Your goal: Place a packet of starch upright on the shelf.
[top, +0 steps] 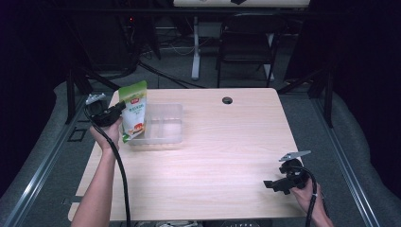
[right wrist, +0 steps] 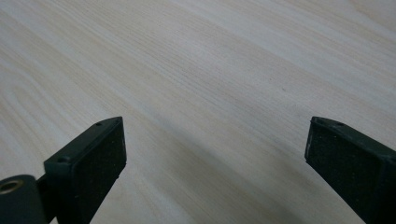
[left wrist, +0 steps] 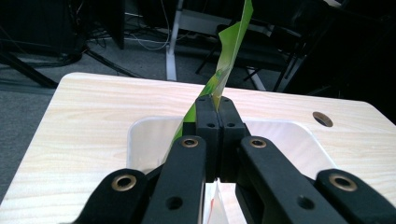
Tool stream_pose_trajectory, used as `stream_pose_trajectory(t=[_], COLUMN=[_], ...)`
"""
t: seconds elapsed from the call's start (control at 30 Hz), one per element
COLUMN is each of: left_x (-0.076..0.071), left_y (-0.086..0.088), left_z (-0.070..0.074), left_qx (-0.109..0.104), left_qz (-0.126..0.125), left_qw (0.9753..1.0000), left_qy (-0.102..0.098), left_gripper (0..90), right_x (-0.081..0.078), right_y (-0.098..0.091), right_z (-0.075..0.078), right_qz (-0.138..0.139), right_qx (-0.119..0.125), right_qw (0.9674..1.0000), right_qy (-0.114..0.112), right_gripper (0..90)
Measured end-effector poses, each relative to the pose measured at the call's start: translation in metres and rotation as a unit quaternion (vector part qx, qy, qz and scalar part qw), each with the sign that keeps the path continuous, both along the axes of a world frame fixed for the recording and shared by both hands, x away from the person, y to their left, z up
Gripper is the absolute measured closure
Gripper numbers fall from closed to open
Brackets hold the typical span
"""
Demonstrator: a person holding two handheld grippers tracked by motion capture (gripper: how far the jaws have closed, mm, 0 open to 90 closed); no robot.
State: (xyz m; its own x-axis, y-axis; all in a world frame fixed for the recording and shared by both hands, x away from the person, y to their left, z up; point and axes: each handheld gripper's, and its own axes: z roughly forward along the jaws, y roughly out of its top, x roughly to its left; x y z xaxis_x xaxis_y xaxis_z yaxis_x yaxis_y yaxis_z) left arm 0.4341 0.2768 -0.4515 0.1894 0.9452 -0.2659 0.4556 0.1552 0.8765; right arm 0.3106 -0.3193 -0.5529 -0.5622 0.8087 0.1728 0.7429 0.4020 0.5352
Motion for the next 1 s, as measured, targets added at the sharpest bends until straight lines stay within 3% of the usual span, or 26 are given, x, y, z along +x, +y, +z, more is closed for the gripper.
stream_pose_trajectory(t=[0.2,0.33,0.43,0.5,0.63,0.73,0.87,1.0], left_x=[0.004,0.022,0.035,0.041,0.049,0.047,0.039,0.029], left_y=[-0.002,-0.002,-0.006,-0.008,-0.014,-0.014,-0.011,-0.009], left_z=[0.007,0.01,0.014,0.014,0.012,0.011,0.012,0.014], left_qx=[0.038,0.051,0.073,0.091,0.13,0.117,0.097,0.078], left_qz=[-0.027,-0.066,-0.071,-0.068,-0.06,-0.058,-0.055,-0.039], left_qw=[0.9986,0.9944,0.9913,0.9892,0.9838,0.9863,0.9896,0.9944], left_qy=[0.024,0.065,0.083,0.093,0.109,0.102,0.09,0.06], left_gripper=[87.9,66.8,57.1,56.4,71.5,89.0,90.0,90.0], right_x=[0.001,0.001,0.001,0.001,0.001,0.002,0.001,0.002], right_y=[0.0,0.0,0.0,0.0,-0.001,-0.001,0.0,0.0], right_z=[0.0,-0.001,-0.001,-0.001,-0.002,-0.002,-0.002,-0.001], right_qz=[0.002,0.0,0.002,0.001,0.002,0.002,0.001,0.004], right_qx=[-0.001,0.001,0.001,0.0,0.002,0.001,0.002,0.002], right_qw=[1.0,1.0,1.0,1.0,1.0,1.0,1.0,1.0], right_qy=[0.002,0.002,0.003,0.004,0.007,0.007,0.003,0.003], right_gripper=[4.8,4.8,4.8,4.7,4.7,4.7,4.7,4.7])
